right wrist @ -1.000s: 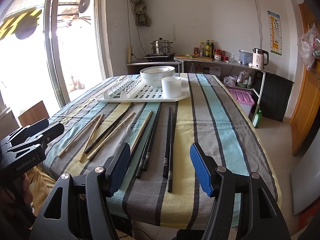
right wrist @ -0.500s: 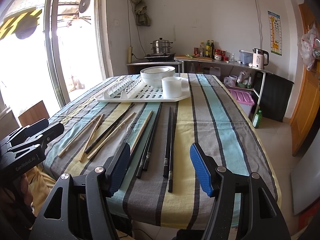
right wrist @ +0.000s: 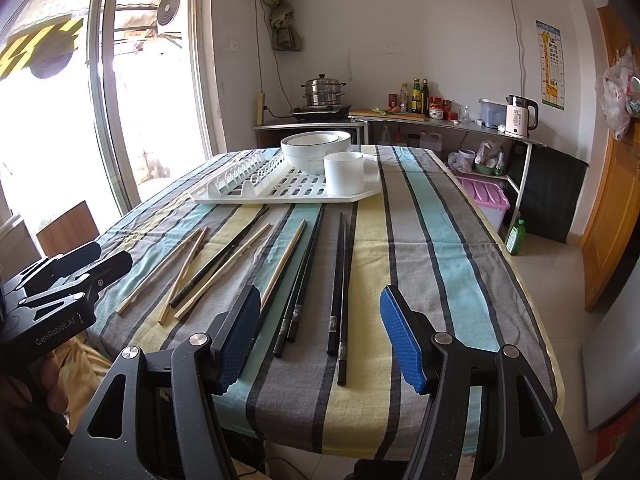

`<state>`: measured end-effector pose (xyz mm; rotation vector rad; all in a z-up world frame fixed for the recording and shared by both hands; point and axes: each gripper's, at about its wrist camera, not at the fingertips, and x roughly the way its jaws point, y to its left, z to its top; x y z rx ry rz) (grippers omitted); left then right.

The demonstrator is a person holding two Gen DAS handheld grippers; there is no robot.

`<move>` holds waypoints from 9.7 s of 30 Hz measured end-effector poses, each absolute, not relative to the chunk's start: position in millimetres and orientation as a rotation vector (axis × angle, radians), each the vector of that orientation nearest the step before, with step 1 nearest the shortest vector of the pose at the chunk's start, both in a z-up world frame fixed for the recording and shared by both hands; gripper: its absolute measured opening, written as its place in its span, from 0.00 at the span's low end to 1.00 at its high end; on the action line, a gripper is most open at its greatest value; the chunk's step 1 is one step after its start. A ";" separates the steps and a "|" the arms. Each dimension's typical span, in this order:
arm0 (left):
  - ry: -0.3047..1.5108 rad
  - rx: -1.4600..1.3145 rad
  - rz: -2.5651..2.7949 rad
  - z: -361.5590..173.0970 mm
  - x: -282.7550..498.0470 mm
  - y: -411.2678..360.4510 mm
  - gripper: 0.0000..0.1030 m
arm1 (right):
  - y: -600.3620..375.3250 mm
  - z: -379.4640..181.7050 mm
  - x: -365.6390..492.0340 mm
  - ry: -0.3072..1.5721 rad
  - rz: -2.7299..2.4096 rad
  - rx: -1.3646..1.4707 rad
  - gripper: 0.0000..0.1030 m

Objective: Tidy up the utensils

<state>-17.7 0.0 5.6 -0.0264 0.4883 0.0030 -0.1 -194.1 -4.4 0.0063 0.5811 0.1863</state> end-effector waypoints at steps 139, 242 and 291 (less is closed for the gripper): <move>0.634 -0.032 -0.262 106.0 152.9 8.2 0.05 | -192.4 95.4 174.0 0.606 0.376 0.069 0.05; 0.582 -0.084 -0.282 66.2 122.0 -3.5 0.19 | -234.8 66.1 123.4 0.556 0.350 0.150 0.17; 0.864 -0.001 -0.223 -36.1 136.5 -17.4 0.19 | -191.1 -42.2 170.3 0.870 0.345 0.017 0.17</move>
